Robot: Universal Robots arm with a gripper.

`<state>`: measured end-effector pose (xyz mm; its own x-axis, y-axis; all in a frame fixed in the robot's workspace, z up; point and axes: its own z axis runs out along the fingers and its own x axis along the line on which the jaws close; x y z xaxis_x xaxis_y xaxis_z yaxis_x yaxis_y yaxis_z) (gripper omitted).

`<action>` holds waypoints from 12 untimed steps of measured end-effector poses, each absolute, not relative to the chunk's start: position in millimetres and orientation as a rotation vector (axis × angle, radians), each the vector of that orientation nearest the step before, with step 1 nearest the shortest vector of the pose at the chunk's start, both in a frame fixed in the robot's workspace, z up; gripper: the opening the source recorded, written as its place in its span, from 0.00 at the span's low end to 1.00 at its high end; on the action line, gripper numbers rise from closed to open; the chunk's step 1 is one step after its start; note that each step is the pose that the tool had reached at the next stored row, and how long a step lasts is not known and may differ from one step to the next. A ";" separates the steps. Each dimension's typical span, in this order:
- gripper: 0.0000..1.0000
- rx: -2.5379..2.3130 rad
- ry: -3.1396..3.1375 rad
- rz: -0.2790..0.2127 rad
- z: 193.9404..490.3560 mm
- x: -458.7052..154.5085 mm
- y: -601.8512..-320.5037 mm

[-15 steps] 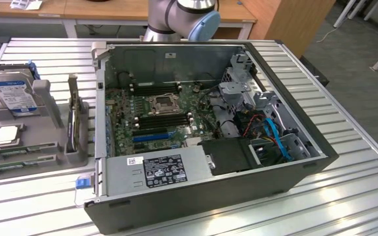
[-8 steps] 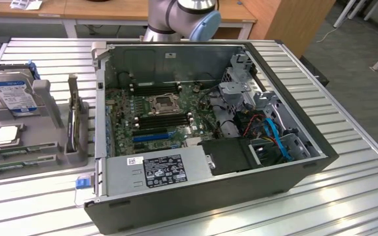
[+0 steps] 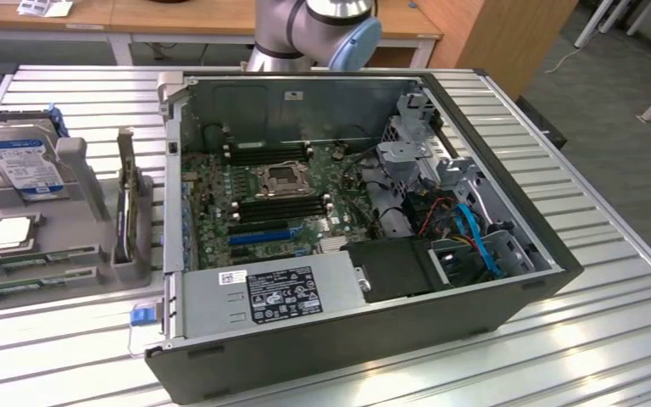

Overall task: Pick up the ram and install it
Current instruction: 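Pick up the ram and move it above insertion slot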

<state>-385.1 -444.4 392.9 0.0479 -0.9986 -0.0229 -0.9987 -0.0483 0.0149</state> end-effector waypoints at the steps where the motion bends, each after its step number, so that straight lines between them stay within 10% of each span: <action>1: 0.24 -2.270 2.164 0.042 391.0 -385.1 -444.4; 12: 0.24 -2.266 2.168 0.043 371.1 -385.1 -444.5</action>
